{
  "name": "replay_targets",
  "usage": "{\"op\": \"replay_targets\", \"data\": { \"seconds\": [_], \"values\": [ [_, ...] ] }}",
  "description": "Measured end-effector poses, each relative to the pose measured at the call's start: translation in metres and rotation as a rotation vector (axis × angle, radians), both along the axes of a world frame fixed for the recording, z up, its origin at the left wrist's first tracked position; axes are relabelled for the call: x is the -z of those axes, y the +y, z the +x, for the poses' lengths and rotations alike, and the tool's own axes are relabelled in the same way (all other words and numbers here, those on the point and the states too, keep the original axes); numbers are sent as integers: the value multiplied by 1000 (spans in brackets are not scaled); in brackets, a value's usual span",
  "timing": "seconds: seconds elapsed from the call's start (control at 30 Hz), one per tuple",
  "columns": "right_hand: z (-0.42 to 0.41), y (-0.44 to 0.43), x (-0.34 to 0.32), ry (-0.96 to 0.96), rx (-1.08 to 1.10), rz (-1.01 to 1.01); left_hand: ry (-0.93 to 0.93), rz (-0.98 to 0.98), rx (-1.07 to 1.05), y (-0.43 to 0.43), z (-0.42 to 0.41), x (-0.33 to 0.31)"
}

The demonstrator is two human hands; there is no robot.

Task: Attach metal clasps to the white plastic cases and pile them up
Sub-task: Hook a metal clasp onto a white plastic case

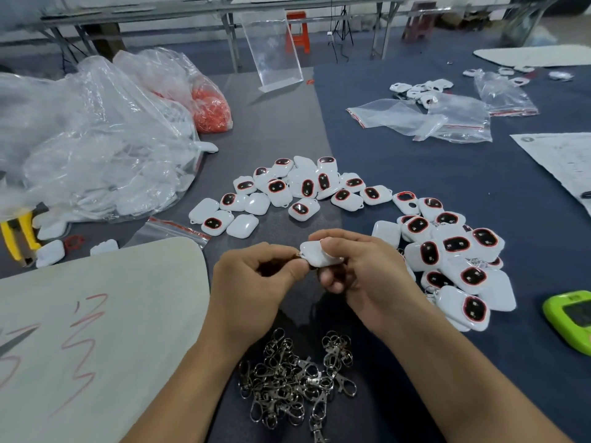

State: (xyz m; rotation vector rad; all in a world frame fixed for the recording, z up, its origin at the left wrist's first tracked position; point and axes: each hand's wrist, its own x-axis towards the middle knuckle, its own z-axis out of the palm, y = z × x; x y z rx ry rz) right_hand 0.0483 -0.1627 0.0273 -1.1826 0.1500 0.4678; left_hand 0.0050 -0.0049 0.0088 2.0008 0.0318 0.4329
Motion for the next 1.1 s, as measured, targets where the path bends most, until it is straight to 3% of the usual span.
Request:
{"op": "replay_targets", "data": {
  "seconds": [0.1,0.17,0.3,0.43,0.5,0.57,0.67,0.77,0.83,0.93,1.03,1.1],
  "values": [
    [0,-2,-1,22,-24,20,52,-203,92,-2,1,0],
    [-2,-2,0,13,-27,16,49,-191,127,-1,1,-2],
    [-6,0,4,-173,44,-102,-59,189,111,7,0,-1],
    [-14,5,11,-699,65,-541,-213,704,34,11,-2,-2],
    [-15,8,13,-704,76,-539,-308,783,-21,11,-3,-2],
    [-11,9,9,-474,101,-287,-268,623,-67,9,-3,-1],
    [-5,8,2,-107,61,35,-46,50,1,1,-1,-1],
    [-3,4,2,-7,18,102,89,-228,129,-3,2,-2],
    [-4,4,4,-24,19,92,109,-251,161,-2,3,-4],
    [-6,5,5,-204,94,-68,20,52,83,3,0,-2],
    [-15,8,11,-646,159,-513,-109,553,52,2,-4,-3],
    [-24,13,14,-868,127,-717,-219,755,73,1,-5,-4]
  ]
}}
